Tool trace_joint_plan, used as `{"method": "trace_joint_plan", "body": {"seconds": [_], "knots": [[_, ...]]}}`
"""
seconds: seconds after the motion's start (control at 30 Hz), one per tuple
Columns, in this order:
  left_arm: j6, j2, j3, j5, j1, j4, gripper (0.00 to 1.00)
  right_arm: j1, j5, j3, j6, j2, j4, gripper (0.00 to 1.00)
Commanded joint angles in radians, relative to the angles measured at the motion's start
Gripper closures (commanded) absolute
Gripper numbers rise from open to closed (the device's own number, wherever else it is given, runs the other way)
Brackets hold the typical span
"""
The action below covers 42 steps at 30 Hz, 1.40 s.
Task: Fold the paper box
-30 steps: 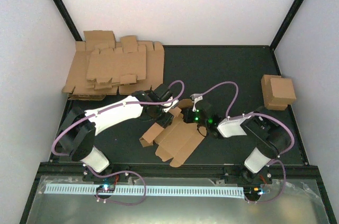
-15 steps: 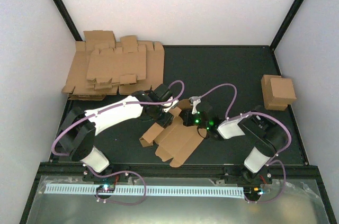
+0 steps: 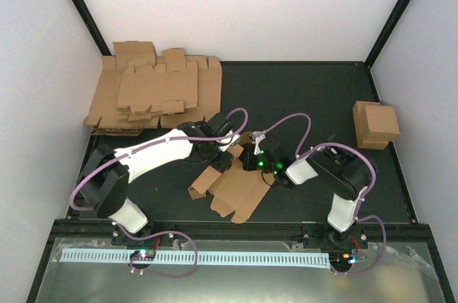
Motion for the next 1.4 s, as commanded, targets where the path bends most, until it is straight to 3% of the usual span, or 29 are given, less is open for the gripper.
{"method": "trace_joint_plan", "body": {"seconds": [0.0, 0.37, 0.93, 1.37], "knots": [[0.003, 0.001, 0.047, 0.042, 0.008, 0.002, 0.45, 0.025, 0.046, 0.000, -0.009, 0.033, -0.111, 0.98], [0.009, -0.002, 0.060, 0.053, 0.026, -0.016, 0.45, 0.023, 0.086, -0.100, -0.046, -0.161, -0.076, 0.98], [0.022, -0.029, 0.055, 0.112, 0.054, -0.025, 0.45, -0.026, 0.161, -0.139, -0.165, -0.489, -0.334, 0.98], [0.035, -0.046, 0.058, 0.155, 0.066, -0.045, 0.45, -0.077, 0.119, -0.061, -0.317, -0.520, -0.467, 0.77]]}}
